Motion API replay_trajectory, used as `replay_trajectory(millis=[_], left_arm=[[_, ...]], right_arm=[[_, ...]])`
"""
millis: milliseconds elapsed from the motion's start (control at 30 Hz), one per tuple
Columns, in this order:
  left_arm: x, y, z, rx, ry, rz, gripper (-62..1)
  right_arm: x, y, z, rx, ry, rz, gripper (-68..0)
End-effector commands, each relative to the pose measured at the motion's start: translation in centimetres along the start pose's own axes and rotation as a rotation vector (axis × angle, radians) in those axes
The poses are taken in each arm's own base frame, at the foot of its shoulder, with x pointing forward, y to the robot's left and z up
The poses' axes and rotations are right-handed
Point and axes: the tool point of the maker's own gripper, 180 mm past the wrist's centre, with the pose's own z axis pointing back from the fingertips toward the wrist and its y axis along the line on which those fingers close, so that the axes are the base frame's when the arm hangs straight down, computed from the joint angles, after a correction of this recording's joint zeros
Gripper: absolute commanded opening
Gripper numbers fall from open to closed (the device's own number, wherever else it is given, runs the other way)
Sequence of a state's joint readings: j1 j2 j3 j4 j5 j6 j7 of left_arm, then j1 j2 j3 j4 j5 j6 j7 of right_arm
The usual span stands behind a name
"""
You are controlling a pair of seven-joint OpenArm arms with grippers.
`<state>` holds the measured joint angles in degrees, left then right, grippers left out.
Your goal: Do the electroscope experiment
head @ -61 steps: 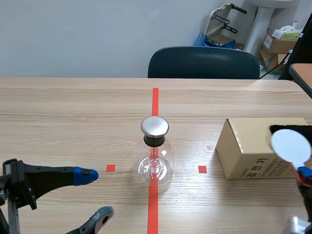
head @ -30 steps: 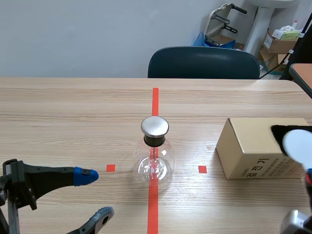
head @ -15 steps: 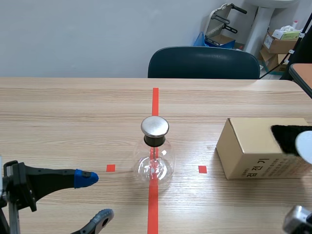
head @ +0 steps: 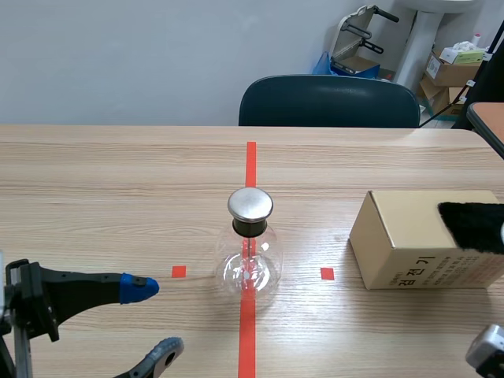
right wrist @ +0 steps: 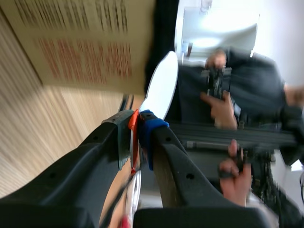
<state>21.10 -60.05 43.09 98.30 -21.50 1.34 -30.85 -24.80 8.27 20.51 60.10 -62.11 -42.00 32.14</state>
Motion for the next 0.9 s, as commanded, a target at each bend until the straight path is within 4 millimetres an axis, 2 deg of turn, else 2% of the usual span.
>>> replay_trajectory(millis=[0,100,167,233,333,400,467,600,667,733,867], left_arm=[[0.8,-0.1,-0.2,-0.003,-0.032,0.005,-26.0],[0.8,-0.1,-0.2,-0.003,-0.030,0.005,-26.0],[0.8,-0.1,-0.2,-0.003,-0.028,0.005,-26.0],[0.8,-0.1,-0.2,-0.003,-0.028,0.005,-26.0],[0.8,-0.1,-0.2,-0.003,-0.028,0.005,-26.0],[0.8,-0.1,-0.2,-0.003,-0.028,0.005,-26.0],[0.8,-0.1,-0.2,-0.003,-0.028,0.005,-26.0],[0.8,-0.1,-0.2,-0.003,-0.031,0.005,-26.0],[1.1,-0.1,-0.2,-0.003,-0.045,0.005,-26.0],[1.4,-0.1,-0.2,-0.003,-0.063,0.005,-26.0],[1.5,-0.1,-0.2,-0.003,-0.067,0.005,-26.0]], right_arm=[[0.7,-0.1,0.1,0.005,-0.059,0.020,-66.2],[3.9,-0.1,0.4,0.005,-0.238,0.021,-66.2],[5.2,-0.1,0.8,0.005,-0.315,0.020,-66.2],[4.8,-0.1,0.7,0.002,-0.292,0.017,-66.2],[1.7,-0.2,0.1,-0.001,-0.117,0.014,-66.2],[0.6,-0.2,0.0,0.001,-0.056,0.019,-66.2],[1.3,-0.1,0.0,0.004,-0.094,0.022,-66.2],[5.0,0.0,0.7,0.006,-0.303,0.021,-66.2],[5.4,0.0,0.9,0.005,-0.327,0.020,-66.2],[4.2,-0.1,0.5,0.002,-0.257,0.015,-66.2],[0.6,-0.2,0.0,0.001,-0.054,0.017,-66.2]])
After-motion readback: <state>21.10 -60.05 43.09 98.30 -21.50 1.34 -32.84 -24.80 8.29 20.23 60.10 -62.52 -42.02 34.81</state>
